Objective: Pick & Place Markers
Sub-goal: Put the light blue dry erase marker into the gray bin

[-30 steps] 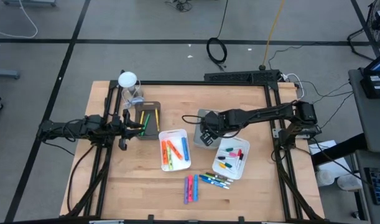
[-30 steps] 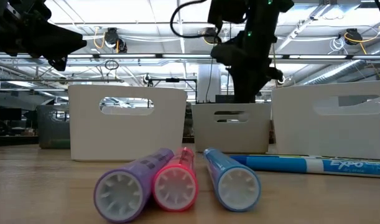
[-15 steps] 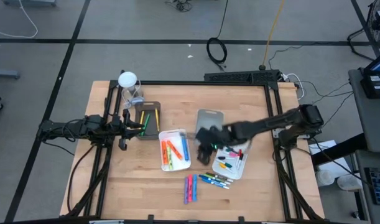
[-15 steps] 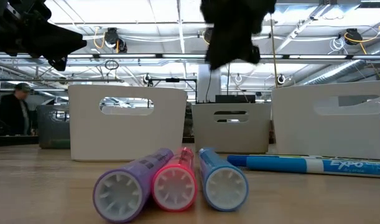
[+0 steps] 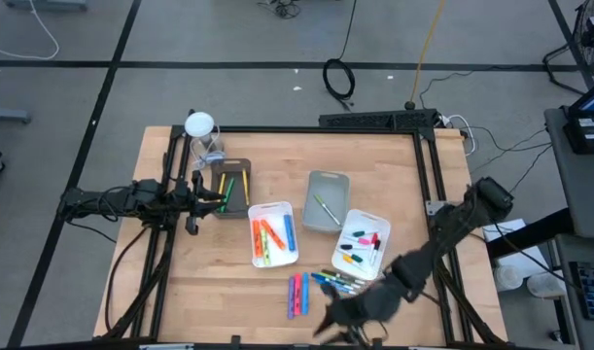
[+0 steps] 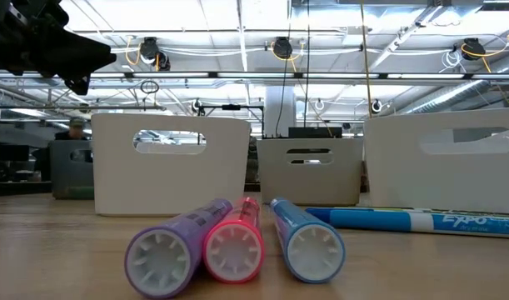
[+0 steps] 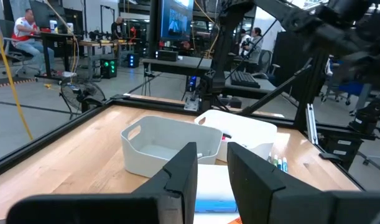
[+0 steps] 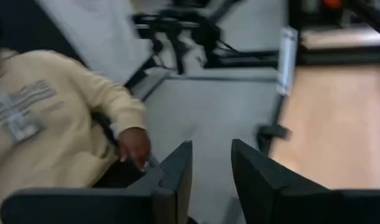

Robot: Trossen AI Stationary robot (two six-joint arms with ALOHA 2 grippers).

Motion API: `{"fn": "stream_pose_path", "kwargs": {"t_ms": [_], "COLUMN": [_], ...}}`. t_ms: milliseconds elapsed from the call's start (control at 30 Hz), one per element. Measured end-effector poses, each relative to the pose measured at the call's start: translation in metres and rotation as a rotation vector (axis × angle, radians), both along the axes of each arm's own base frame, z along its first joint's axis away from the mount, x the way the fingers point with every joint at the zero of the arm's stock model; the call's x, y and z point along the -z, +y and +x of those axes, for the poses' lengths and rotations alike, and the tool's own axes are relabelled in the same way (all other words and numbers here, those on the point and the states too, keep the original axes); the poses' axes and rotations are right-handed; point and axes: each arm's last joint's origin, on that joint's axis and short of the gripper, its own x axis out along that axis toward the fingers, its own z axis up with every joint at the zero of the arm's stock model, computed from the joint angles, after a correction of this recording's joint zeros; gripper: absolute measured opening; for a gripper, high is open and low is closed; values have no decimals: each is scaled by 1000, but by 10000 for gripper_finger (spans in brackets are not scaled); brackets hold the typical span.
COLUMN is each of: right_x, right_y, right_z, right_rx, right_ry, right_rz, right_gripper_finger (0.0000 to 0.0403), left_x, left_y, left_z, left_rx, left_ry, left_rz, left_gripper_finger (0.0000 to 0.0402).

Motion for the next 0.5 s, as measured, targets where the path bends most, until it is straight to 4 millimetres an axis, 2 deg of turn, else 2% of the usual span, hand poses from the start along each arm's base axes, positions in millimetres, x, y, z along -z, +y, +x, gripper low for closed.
{"fn": "stream_pose_path", "kwargs": {"t_ms": [100,200,333,500], "right_x": [4,17,42,72], "right_y": [19,24,11,-16], "right_z": [-8,-14,-17,-19], "right_rx": [43,175,338,484], "right_ry": [-60,-21,175,456], "right_rz": [-35,-127,-262,-395], "right_gripper_finger": [110,132,163,170], "left_x": [0,0,0,0], "left_y": [0,0,0,0], "left_z": [0,0,0,0], "left_rx": [0,0,0,0], "left_ry": [1,1,1,1], "left_rz": [0,0,0,0], "left_gripper_finger": [90,90,90,90]}}
